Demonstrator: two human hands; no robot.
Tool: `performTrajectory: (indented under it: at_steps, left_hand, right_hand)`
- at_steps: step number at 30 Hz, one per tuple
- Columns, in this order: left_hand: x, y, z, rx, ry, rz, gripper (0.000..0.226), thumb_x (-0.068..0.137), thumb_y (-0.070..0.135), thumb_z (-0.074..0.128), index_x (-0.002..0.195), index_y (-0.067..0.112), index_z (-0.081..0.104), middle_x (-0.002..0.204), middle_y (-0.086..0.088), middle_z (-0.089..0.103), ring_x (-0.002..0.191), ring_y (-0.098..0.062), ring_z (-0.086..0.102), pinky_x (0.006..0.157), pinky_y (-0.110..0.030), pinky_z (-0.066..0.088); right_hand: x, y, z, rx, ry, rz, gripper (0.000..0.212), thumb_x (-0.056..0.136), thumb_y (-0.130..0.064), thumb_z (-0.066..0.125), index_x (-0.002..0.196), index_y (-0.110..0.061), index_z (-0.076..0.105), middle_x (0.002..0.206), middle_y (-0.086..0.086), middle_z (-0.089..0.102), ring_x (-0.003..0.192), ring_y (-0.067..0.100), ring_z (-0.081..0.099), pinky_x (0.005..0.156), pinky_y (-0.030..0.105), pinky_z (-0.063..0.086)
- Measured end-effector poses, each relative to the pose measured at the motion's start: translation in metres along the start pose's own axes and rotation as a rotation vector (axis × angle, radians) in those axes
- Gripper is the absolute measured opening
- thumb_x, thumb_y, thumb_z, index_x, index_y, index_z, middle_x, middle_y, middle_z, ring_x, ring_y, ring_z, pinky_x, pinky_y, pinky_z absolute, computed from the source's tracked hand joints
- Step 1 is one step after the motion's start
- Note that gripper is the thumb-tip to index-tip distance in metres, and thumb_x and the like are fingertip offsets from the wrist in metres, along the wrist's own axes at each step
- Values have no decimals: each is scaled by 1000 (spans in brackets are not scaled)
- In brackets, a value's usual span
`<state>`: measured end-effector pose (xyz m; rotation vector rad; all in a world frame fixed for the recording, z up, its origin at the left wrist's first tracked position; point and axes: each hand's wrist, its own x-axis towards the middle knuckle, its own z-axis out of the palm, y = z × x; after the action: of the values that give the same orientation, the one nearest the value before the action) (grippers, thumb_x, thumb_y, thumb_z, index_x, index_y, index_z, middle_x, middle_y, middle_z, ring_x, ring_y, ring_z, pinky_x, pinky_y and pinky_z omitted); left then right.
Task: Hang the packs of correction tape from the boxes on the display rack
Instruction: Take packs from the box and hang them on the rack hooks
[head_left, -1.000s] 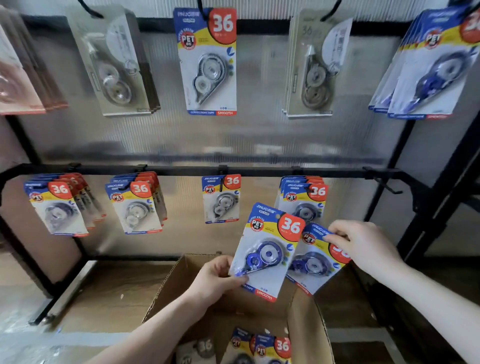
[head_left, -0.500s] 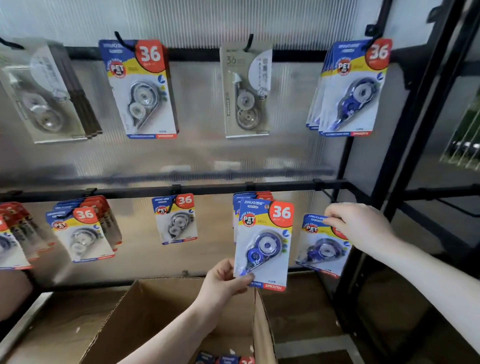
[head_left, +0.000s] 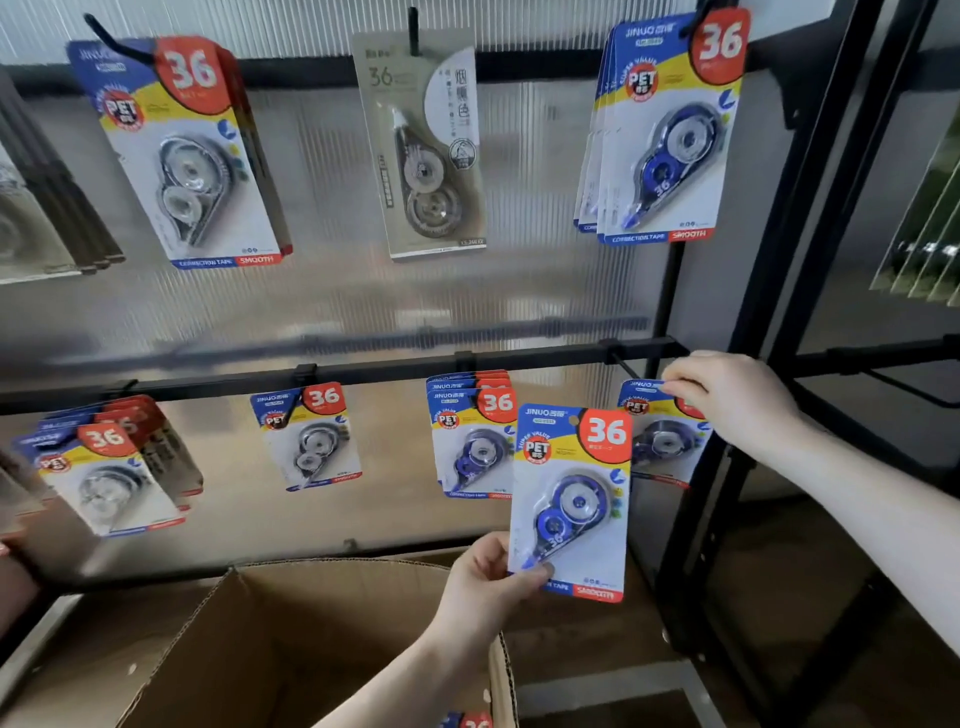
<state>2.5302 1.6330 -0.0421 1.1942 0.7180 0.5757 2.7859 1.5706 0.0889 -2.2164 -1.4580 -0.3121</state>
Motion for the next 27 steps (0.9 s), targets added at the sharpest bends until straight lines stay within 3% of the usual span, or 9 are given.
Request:
performTrajectory:
  at_steps: [12, 21, 27]
  left_hand:
    - [8, -8, 5, -31, -20, -56, 26, 78, 10, 71, 101, 3, 61, 95, -7, 73, 84, -15, 69, 64, -20, 51]
    - [15, -15, 8, -68, -47, -64, 21, 78, 5, 71, 96, 2, 61, 90, -7, 73, 76, -12, 68, 60, -19, 49]
    - [20, -17, 12, -76, -47, -60, 43, 63, 12, 83, 97, -1, 60, 94, -13, 72, 80, -17, 68, 63, -23, 51]
  right_hand:
    - [20, 10, 15, 76, -36, -49, 15, 89, -25, 60, 88, -15, 72, 87, 2, 66, 83, 23, 58, 72, 39, 48]
    - [27, 15, 16, 145, -120, -74, 18, 92, -17, 55, 91, -10, 72, 90, 0, 63, 89, 19, 57, 80, 37, 47]
    - [41, 16, 19, 271, -224, 36, 14, 90, -18, 58, 88, -12, 70, 91, 2, 69, 89, 17, 62, 78, 36, 51]
